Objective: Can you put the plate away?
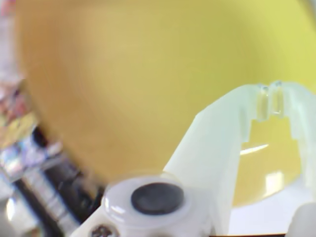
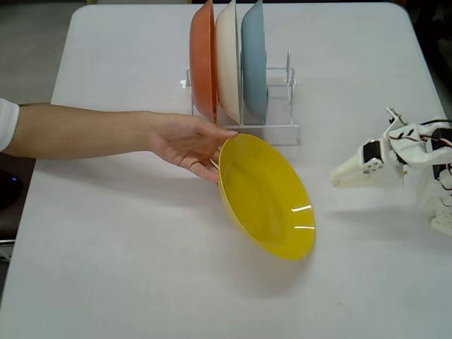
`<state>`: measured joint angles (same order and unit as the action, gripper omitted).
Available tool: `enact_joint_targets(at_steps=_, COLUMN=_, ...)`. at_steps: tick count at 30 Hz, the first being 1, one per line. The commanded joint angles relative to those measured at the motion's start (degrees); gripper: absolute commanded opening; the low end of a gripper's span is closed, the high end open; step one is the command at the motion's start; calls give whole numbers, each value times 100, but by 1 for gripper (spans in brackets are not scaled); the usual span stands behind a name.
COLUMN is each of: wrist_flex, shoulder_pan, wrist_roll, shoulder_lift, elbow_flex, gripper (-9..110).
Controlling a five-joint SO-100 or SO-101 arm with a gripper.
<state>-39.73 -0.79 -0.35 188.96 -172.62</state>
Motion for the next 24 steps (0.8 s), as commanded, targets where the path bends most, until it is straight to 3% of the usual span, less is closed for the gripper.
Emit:
enact_joint_targets(at_steps=1, wrist_flex=185, shoulder_pan=18, wrist_roll=-246, shoulder_lift=-378, elbow_flex=1125, gripper=-1)
enact_joint_targets(at_steps=10, wrist_flex=1714, shoulder_pan=457, wrist_roll=-888, shoulder_lift=-2654, elbow_flex=2769, gripper=-1)
enact_joint_targets(at_steps=24, wrist_flex=97, shoulder_pan=1283, wrist_roll=-1644, shoulder_lift=-5089, elbow_flex=5396, gripper=0)
